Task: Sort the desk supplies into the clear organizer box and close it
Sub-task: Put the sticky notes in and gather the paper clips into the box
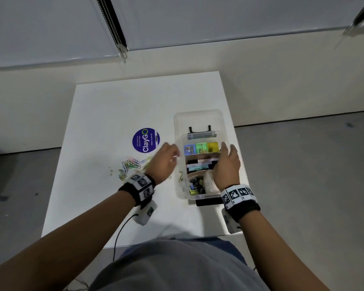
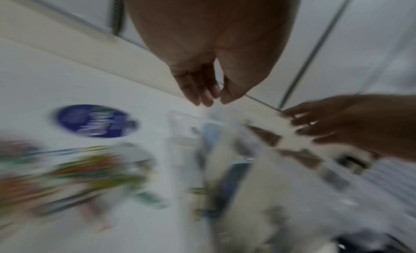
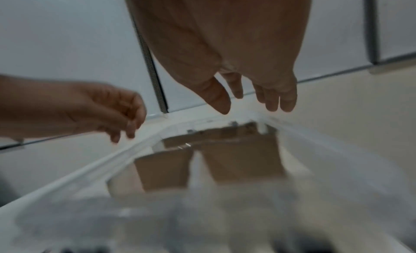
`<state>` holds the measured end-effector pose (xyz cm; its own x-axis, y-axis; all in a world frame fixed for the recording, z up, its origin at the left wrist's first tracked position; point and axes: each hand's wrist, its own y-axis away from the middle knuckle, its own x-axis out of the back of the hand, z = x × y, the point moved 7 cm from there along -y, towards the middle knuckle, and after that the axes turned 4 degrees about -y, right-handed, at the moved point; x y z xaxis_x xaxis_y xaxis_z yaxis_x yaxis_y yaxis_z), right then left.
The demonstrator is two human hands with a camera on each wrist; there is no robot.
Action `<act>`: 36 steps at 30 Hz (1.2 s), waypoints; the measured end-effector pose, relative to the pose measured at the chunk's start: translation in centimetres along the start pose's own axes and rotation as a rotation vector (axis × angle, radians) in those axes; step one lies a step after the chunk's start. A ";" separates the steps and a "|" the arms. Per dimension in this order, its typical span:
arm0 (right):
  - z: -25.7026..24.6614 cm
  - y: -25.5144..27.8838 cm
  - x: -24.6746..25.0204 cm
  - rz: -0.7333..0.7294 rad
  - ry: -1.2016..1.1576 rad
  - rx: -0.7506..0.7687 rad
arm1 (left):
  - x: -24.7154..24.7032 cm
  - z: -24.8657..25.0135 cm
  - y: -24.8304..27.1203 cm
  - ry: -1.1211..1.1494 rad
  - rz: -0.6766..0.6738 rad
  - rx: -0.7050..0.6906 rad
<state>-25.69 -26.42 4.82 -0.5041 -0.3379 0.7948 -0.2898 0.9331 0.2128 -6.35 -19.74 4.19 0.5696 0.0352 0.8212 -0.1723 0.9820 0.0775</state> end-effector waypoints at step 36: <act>-13.6 -3.2 -25.3 -0.576 0.463 0.218 | -1.0 -23.3 6.9 -0.284 -0.352 0.241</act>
<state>-0.95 -19.23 -8.27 0.1532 -0.6325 0.7592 -0.5812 0.5637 0.5869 10.63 -8.67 -9.31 0.3914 -0.3751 0.8403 -0.2089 0.8531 0.4781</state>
